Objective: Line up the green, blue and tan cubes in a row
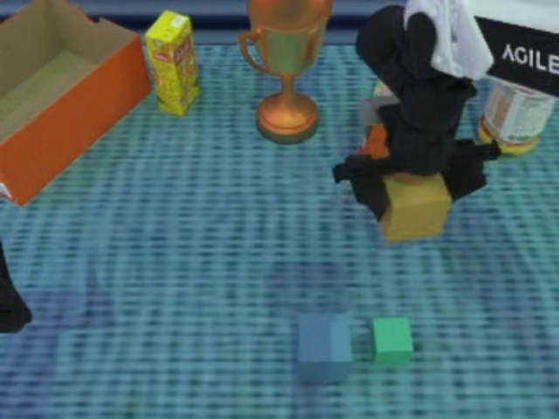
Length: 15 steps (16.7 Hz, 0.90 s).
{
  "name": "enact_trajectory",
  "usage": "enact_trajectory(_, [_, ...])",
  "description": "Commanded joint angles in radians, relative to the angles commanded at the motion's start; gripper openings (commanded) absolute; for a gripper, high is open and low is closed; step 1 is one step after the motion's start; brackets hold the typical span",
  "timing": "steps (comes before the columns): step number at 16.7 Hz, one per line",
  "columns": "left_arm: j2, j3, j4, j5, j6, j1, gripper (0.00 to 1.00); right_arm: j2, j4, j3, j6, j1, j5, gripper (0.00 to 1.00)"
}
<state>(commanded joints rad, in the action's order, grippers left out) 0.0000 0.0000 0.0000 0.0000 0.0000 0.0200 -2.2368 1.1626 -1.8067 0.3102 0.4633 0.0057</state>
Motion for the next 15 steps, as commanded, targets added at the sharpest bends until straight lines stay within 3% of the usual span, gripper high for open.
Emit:
enact_trajectory(6, [0.0,0.0,0.0,0.0,0.0,0.0,1.0,-0.132,0.125,-0.252,0.497,0.36,0.003,0.0])
enact_trajectory(9, [0.0,0.0,0.0,0.0,0.0,0.0,1.0,-0.163,0.161,-0.336,0.652,0.489,0.007,0.0])
enact_trajectory(15, [0.0,0.0,0.0,0.0,0.0,0.0,1.0,-0.173,0.174,-0.372,0.711,0.545,0.01,0.0])
